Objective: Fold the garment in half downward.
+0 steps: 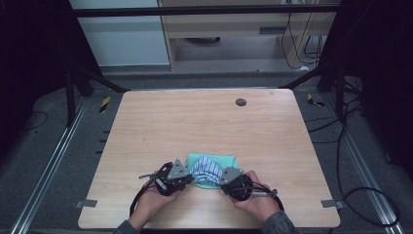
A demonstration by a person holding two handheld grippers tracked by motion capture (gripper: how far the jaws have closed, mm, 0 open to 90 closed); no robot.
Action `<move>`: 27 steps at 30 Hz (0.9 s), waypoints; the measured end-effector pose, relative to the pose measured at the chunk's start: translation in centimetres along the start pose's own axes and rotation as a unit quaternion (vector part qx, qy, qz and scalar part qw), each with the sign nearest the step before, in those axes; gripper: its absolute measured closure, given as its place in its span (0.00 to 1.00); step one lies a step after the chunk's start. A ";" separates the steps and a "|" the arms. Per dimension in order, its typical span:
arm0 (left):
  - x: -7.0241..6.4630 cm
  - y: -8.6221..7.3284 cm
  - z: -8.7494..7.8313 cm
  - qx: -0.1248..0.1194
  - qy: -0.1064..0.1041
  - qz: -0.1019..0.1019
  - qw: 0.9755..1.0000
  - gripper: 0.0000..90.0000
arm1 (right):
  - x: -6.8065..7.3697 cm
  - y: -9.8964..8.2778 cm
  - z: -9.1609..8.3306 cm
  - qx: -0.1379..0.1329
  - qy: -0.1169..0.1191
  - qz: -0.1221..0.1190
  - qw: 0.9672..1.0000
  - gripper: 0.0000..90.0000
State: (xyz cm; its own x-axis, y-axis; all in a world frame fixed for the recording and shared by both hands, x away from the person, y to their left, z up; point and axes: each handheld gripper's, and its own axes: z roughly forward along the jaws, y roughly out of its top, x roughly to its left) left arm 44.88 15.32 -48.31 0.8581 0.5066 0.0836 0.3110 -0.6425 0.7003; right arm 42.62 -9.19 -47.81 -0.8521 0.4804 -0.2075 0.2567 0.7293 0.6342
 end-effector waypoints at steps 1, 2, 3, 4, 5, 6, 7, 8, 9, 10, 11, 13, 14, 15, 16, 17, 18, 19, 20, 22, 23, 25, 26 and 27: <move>-0.1 0.0 0.1 0.005 -0.003 0.001 1.000 0.97 | 0.0 -0.1 0.1 0.003 0.000 -0.002 1.000 0.95; -0.1 0.0 0.1 0.009 -0.004 0.006 1.000 0.97 | 0.1 -0.1 0.2 0.005 0.000 -0.003 1.000 0.95; -0.2 -0.1 0.0 0.012 -0.005 0.008 1.000 0.97 | 0.1 -0.2 0.2 0.005 -0.001 -0.001 1.000 0.93; -0.3 -0.1 -0.1 0.012 -0.007 0.006 1.000 0.96 | 0.1 -0.2 0.2 0.005 -0.001 0.003 1.000 0.89; -0.3 -0.1 -0.1 0.012 -0.007 0.006 1.000 0.91 | 0.1 -0.2 0.1 0.003 0.000 0.007 1.000 0.84; -0.4 -0.1 -0.2 0.008 -0.001 0.002 1.000 0.91 | 0.1 -0.2 0.1 0.003 0.000 0.007 1.000 0.84; -0.4 -0.1 -0.4 0.003 0.005 -0.003 1.000 0.70 | 0.0 -0.4 -0.3 -0.003 0.003 0.018 1.000 0.71; -0.3 -0.2 -0.7 0.000 0.010 -0.006 1.000 0.70 | 0.0 -0.4 -0.3 -0.003 0.003 0.018 1.000 0.71; -0.3 -0.3 -1.4 -0.013 0.017 -0.018 1.000 0.57 | -0.2 -0.7 -0.9 -0.010 -0.005 0.031 0.999 0.55; -0.3 -0.3 -1.4 -0.013 0.017 -0.018 1.000 0.51 | -0.2 -0.7 -0.9 -0.010 -0.005 0.031 0.999 0.55; -0.1 -0.5 -1.8 -0.016 0.021 -0.020 0.999 0.51 | -0.3 -1.0 -1.2 -0.011 -0.009 0.038 0.999 0.48; 0.3 -0.7 -2.5 -0.016 0.029 -0.032 0.999 0.41 | -0.6 -1.7 -1.9 -0.020 -0.027 0.047 0.998 0.34; 0.5 -0.9 -2.8 -0.016 0.034 -0.038 0.999 0.36 | -0.8 -2.0 -2.2 -0.023 -0.037 0.049 0.998 0.31; 0.8 -1.1 -3.1 -0.019 0.038 -0.041 0.998 0.33 | -1.0 -2.4 -2.5 -0.021 -0.047 0.053 0.997 0.26; 1.1 -1.3 -3.3 -0.019 0.040 -0.048 0.998 0.31 | -1.2 -2.8 -2.8 -0.024 -0.055 0.057 0.997 0.23; 1.3 -1.5 -3.5 -0.019 0.047 -0.055 0.997 0.24 | -1.7 -3.5 -3.2 -0.024 -0.064 0.068 0.995 0.20; 1.6 -1.7 -3.7 -0.018 0.052 -0.062 0.997 0.24 | -1.7 -3.5 -3.2 -0.024 -0.064 0.068 0.995 0.20; 2.3 -2.1 -4.0 -0.016 0.059 -0.072 0.996 0.19 | -2.2 -4.1 -3.5 -0.021 -0.072 0.076 0.994 0.17; 2.3 -2.1 -4.0 -0.016 0.059 -0.072 0.996 0.17 | -2.2 -4.1 -3.5 -0.021 -0.072 0.076 0.994 0.17; 3.0 -2.4 -4.1 -0.011 0.066 -0.085 0.994 0.14 | -2.7 -4.8 -3.6 -0.020 -0.078 0.091 0.993 0.15; 3.9 -2.8 -4.2 -0.007 0.073 -0.096 0.993 0.13 | -3.5 -5.4 -3.5 -0.021 -0.084 0.111 0.990 0.13; 4.7 -3.0 -4.2 -0.008 0.081 -0.109 0.991 0.12 | -4.2 -5.9 -3.3 -0.020 -0.093 0.134 0.986 0.12; 5.1 -3.1 -4.2 -0.006 0.083 -0.114 0.990 0.11 | -4.6 -6.2 -3.2 -0.020 -0.095 0.144 0.985 0.11; 5.5 -3.3 -4.2 -0.004 0.084 -0.117 0.989 0.10 | -5.0 -6.4 -3.1 -0.022 -0.099 0.154 0.983 0.10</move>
State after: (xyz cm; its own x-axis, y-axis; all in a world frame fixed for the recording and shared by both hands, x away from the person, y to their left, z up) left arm 46.85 22.60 -47.16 0.6819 0.7307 0.0346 0.4896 -0.4910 0.7205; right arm 43.82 -17.78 -48.52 -0.6301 0.7640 -0.1391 0.4647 0.5145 0.7207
